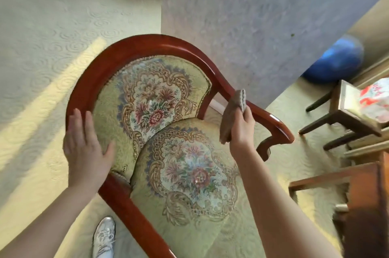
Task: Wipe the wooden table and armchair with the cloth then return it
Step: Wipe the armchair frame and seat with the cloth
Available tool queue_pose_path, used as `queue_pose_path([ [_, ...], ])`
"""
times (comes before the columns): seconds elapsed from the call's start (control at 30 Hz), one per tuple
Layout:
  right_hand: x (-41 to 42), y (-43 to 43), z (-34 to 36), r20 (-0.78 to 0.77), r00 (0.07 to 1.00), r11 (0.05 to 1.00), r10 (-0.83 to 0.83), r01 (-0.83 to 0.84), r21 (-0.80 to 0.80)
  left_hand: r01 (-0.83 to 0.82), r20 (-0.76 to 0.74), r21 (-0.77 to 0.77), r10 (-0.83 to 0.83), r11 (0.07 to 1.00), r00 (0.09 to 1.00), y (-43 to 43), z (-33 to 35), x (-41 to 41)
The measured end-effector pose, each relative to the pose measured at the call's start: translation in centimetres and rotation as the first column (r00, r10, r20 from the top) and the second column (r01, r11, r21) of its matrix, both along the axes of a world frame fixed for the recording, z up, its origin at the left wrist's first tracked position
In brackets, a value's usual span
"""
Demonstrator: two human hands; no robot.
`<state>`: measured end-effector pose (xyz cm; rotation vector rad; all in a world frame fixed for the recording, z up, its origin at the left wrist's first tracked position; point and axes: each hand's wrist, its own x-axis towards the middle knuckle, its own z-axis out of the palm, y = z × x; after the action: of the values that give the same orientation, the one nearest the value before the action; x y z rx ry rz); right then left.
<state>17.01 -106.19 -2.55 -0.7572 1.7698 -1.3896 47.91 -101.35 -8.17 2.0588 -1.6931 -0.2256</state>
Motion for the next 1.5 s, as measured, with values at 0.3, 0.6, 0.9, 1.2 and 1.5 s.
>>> queue_pose_path([
  [0.3, -6.1, 8.2, -12.0, -0.059, 0.997, 0.963, -0.055, 0.068, 0.26, 0.509, 0.153, 0.403, -0.605, 0.76, 0.782, 9.4, -5.5, -6.7],
  [0.6, -6.4, 6.9, -22.0, -0.316, 0.949, 0.92, 0.013, 0.113, 0.376, 0.579, 0.335, 0.392, -0.697, 0.715, 0.634, 7.9, -8.3, -6.7],
  [0.9, -0.9, 2.3, -30.0, -0.434, 0.785, 0.825, 0.442, -0.166, 0.54, 0.542, 0.376, 0.381, -0.661, 0.749, 0.649, 8.2, -8.7, -6.8],
  [1.2, 5.0, 8.4, -35.3, -0.634, 0.009, 0.415, 0.773, -0.762, 0.496, 0.536, 0.386, 0.297, -0.613, 0.79, 0.69, 9.0, -10.5, -6.0],
  [1.5, -8.6, 7.1, -34.6, -0.66, 0.532, 0.786, 0.531, -0.017, 0.618, 0.557, 0.326, 0.257, -0.613, 0.79, 0.719, 9.2, -11.2, -6.1],
])
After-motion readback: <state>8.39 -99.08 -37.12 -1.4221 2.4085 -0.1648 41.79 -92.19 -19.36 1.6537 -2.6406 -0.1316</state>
